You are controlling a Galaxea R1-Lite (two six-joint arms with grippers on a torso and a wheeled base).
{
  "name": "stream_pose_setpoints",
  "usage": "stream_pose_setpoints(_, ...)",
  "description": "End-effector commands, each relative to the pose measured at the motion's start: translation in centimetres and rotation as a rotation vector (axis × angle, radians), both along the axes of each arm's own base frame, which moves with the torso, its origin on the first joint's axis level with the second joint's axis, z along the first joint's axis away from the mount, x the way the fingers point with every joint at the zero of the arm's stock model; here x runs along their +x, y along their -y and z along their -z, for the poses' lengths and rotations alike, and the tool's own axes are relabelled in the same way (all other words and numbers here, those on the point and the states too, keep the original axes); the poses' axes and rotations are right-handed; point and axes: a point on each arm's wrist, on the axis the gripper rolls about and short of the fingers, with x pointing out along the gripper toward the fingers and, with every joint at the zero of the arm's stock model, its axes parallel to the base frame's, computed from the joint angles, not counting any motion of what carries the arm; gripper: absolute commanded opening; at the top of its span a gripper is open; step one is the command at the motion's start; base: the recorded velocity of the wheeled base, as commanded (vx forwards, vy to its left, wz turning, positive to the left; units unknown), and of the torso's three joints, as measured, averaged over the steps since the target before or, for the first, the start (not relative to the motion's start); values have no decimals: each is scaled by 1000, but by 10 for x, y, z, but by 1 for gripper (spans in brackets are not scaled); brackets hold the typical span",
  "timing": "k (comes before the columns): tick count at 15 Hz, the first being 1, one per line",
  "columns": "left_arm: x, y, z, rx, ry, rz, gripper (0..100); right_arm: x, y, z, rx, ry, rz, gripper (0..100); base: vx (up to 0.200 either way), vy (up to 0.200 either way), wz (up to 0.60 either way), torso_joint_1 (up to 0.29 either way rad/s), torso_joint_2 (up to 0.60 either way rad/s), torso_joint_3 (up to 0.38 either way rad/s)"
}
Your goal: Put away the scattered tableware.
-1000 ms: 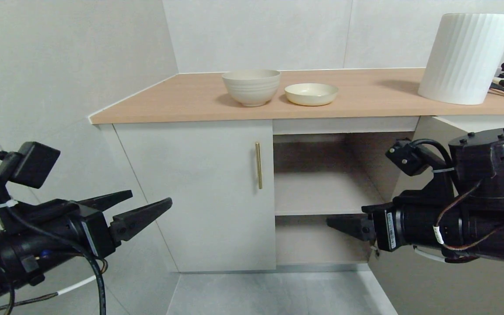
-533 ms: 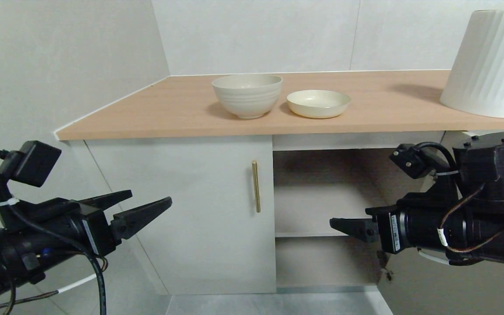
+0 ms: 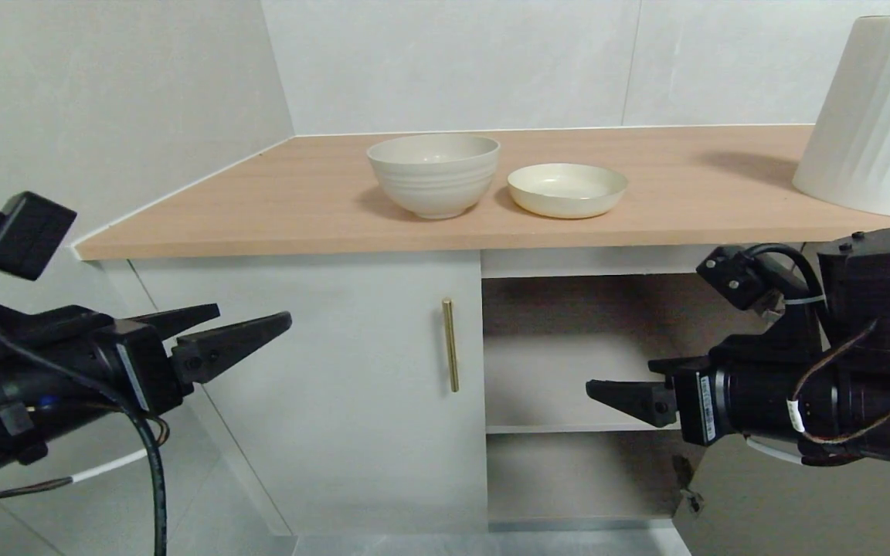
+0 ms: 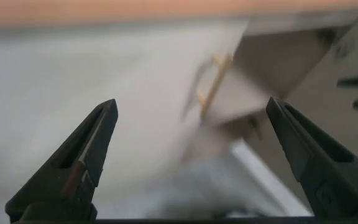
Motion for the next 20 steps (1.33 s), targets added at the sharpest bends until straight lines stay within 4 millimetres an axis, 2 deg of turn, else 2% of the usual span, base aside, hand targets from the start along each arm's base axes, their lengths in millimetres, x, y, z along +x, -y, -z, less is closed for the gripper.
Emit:
stream_pose_setpoints(1, -5, -1, -25, -4, 1, 18, 100, -1, 1, -2, 6, 8, -1, 100, 0, 0, 0, 0, 0, 0)
stream_pose_setpoints(5, -6, 1, -29, -19, -56, 108, 100, -1, 1, -2, -11, 21, -13, 100, 0, 0, 0, 0, 0, 0)
stream_pose_setpoints(8, -5, 2, -45, -28, -13, 109, 100, 0, -1, -2, -10, 23, -13, 100, 0, 0, 0, 66, -234, -235)
stream_pose_setpoints(14, 9, 6, -39, -110, -108, 96, 100, 2, -2, 0, -13, 20, -10, 100, 0, 0, 0, 137, -460, -307)
stream_pose_setpoints(18, 31, 15, -24, -112, -201, 109, 100, 4, -1, 1, -15, 15, -3, 100, 0, 0, 0, 183, -471, -293)
stream_pose_setpoints(20, 39, 20, -23, -174, -256, 100, 100, 8, 3, 1, -13, 16, 14, 100, 0, 0, 0, 178, -444, -261)
